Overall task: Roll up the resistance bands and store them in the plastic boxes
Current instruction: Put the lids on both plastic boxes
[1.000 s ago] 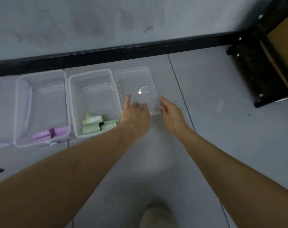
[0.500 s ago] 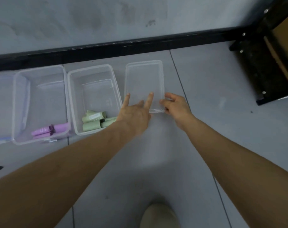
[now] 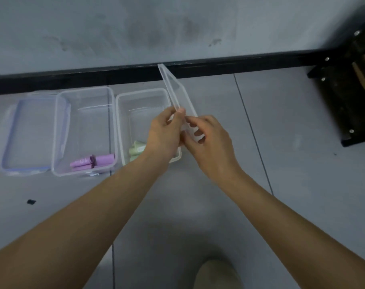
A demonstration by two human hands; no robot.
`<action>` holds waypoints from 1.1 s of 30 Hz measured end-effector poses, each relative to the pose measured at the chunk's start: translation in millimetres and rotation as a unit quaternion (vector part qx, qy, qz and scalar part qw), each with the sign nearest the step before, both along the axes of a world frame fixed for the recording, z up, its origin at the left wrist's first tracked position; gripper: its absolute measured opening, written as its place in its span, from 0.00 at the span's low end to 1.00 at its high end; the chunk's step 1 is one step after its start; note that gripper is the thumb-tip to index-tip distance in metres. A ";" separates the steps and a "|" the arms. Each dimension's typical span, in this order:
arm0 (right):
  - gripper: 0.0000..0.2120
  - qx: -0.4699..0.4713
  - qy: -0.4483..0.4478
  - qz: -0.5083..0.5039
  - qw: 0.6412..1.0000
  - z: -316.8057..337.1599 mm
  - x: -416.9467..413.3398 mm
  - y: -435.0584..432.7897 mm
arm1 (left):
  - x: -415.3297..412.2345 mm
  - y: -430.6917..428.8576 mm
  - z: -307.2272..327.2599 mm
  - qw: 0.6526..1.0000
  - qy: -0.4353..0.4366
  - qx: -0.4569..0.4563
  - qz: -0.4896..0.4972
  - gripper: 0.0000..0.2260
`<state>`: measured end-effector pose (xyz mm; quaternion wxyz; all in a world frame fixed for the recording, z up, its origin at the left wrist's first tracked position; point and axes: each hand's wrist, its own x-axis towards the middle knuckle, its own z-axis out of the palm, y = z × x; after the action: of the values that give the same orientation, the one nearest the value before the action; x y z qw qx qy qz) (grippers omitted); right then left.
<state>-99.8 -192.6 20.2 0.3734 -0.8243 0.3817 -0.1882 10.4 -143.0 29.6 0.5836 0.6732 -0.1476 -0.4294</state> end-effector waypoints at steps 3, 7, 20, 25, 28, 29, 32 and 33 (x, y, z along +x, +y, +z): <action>0.15 -0.024 0.002 0.060 0.998 -2.0 6.4 11.9 | 18.5 17.7 1.8 0.999 0.005 -0.006 0.039 0.08; 0.14 -0.087 0.024 0.020 0.996 -6.7 10.5 6.8 | 42.3 36.9 0.4 0.997 0.028 -0.008 0.070 0.08; 0.20 0.154 0.016 -0.050 0.987 -32.6 52.3 -6.7 | 94.9 97.3 -37.8 0.962 -0.247 0.112 0.029 0.21; 0.21 0.129 0.054 -0.030 0.990 -42.2 56.1 -7.0 | 98.9 103.0 -45.1 0.933 -0.326 0.149 0.011 0.21; 0.21 0.115 0.066 -0.023 0.991 -42.4 59.0 -7.2 | 97.8 100.4 -48.7 0.926 -0.331 0.181 -0.014 0.25; 0.21 0.109 0.067 -0.026 0.991 -42.2 60.6 -7.1 | 97.5 99.1 -48.9 0.924 -0.332 0.190 -0.020 0.26; 0.22 0.107 0.064 -0.044 0.991 -40.2 63.2 -7.3 | 98.1 95.1 -49.1 0.918 -0.335 0.212 -0.026 0.26; 0.22 0.114 0.063 -0.048 0.990 -40.8 63.6 -8.1 | 98.7 94.7 -49.8 0.917 -0.333 0.218 -0.026 0.26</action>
<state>-36.2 -200.6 -20.6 0.4306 -0.7673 0.4625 -0.1090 109.1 -48.3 -20.3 0.3283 0.8838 -0.2537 -0.2164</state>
